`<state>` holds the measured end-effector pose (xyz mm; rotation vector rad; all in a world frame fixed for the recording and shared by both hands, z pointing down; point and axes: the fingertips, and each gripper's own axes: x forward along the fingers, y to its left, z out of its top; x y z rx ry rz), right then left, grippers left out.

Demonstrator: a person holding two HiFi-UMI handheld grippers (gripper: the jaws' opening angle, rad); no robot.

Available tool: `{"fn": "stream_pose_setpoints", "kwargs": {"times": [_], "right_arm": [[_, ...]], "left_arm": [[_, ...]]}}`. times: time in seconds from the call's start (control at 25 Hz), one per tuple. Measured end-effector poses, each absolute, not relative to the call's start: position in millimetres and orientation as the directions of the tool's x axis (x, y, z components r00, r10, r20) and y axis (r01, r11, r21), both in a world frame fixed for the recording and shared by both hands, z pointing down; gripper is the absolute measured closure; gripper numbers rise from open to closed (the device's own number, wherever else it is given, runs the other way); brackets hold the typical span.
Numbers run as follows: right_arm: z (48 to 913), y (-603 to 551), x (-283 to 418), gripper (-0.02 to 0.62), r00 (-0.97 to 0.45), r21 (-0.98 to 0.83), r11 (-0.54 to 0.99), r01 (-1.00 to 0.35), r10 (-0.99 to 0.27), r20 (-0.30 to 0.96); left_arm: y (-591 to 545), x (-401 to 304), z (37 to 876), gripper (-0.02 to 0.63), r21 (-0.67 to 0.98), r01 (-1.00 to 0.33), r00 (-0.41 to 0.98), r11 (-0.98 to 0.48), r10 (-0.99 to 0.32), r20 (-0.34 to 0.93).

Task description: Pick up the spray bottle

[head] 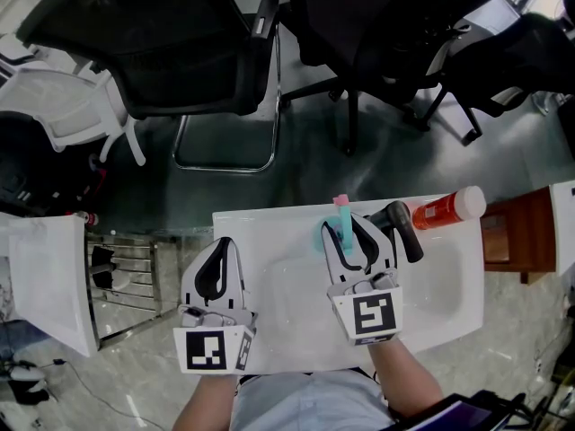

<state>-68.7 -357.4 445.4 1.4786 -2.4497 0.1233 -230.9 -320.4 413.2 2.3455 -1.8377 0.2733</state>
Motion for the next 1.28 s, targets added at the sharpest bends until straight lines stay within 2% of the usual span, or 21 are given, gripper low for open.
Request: {"fn": "stream_pose_setpoints", "kwargs": {"times": [1.28], "right_arm": [[418, -341, -77, 0.465, -0.475, 0.068, 0.501, -0.863, -0.849, 0.232]], "left_arm": [[-306, -229, 387, 0.588, -0.005, -0.973, 0.224, -0.229, -0.958, 0.182]]}}
